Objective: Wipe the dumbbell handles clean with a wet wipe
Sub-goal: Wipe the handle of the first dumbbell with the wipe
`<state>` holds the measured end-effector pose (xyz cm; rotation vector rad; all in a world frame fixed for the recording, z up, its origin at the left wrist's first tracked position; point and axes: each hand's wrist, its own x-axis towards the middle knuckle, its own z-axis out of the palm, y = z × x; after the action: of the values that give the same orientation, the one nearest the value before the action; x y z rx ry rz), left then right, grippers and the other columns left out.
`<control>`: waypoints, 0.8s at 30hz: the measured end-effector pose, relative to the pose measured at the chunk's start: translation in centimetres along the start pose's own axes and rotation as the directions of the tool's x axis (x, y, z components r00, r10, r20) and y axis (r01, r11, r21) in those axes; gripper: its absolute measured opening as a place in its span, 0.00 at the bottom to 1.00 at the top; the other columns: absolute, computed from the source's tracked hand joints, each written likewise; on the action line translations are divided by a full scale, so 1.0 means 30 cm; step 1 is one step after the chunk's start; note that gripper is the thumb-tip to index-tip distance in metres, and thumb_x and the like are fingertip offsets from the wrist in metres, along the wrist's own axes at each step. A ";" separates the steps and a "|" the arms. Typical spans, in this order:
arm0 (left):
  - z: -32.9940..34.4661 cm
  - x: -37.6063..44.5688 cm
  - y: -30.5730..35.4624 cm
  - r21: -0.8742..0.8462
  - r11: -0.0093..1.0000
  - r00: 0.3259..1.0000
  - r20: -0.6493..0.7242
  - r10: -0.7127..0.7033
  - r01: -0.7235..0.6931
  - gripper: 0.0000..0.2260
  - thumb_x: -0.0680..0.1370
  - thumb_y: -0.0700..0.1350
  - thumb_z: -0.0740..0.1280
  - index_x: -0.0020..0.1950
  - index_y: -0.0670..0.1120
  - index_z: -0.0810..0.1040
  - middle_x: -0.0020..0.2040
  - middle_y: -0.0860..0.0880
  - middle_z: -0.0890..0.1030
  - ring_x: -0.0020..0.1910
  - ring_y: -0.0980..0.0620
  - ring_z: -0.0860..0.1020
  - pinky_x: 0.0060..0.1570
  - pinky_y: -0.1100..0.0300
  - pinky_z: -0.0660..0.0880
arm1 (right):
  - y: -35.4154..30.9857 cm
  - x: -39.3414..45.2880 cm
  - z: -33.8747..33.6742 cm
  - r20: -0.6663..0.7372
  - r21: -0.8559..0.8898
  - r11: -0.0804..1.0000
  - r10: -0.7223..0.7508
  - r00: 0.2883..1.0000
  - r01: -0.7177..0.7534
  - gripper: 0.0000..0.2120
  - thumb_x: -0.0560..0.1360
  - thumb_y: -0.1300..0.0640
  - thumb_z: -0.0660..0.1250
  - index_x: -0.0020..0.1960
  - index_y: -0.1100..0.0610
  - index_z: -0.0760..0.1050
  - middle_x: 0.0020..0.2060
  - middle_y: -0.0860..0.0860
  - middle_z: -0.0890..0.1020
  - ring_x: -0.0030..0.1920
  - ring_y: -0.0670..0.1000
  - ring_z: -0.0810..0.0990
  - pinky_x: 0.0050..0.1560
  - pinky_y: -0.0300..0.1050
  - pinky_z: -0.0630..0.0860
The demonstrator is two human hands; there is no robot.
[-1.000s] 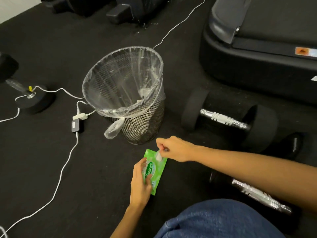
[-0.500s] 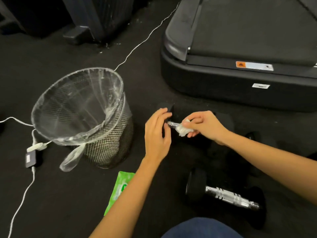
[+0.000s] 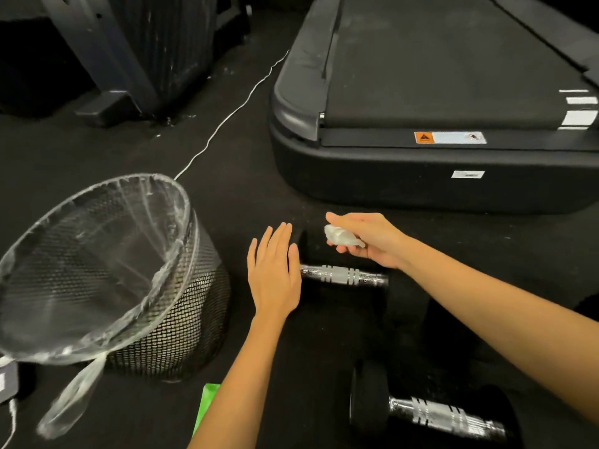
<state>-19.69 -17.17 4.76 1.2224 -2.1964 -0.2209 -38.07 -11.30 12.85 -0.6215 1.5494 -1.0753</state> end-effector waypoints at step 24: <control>-0.004 -0.006 0.010 0.013 1.000 1.000 0.016 -0.019 0.019 0.20 0.83 0.49 0.50 0.72 0.47 0.70 0.73 0.50 0.70 0.77 0.52 0.59 0.76 0.51 0.54 | 0.138 0.082 0.121 0.274 -0.889 0.205 -0.479 0.834 0.409 0.14 0.81 0.58 0.59 0.64 0.55 0.76 0.49 0.56 0.84 0.45 0.54 0.82 0.51 0.51 0.78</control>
<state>-19.76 -16.85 4.92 1.2531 -2.2039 -0.2246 -34.64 -12.59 8.07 -1.9890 2.0480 -0.4348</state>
